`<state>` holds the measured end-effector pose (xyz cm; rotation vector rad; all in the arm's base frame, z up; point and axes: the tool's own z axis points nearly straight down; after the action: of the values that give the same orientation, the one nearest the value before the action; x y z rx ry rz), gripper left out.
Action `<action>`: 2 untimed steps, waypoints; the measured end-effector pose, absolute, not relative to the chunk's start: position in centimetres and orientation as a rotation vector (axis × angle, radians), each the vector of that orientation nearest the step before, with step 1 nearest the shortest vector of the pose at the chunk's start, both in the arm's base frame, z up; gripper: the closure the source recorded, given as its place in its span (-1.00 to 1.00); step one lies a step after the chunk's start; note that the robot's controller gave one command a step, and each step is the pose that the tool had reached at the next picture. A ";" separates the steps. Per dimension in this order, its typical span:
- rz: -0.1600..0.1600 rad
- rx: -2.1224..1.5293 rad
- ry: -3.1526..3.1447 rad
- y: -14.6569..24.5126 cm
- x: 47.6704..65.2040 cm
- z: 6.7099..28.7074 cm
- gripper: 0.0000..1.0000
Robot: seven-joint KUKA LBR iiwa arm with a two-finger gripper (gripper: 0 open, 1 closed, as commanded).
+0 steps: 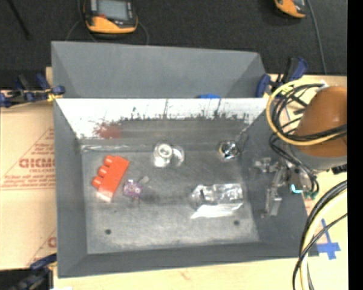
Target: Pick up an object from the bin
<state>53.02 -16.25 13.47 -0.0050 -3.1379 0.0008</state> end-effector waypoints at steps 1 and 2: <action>-0.001 0.141 -3.140 -11.2 54.2 6.8 -1.00; 0.002 0.217 -3.139 -8.6 52.0 10.2 -1.00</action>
Offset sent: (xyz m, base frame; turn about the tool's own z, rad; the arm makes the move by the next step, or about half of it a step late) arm 0.0114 0.0491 -0.0647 -0.0886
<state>52.00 -8.57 10.22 0.2168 -3.1392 0.0016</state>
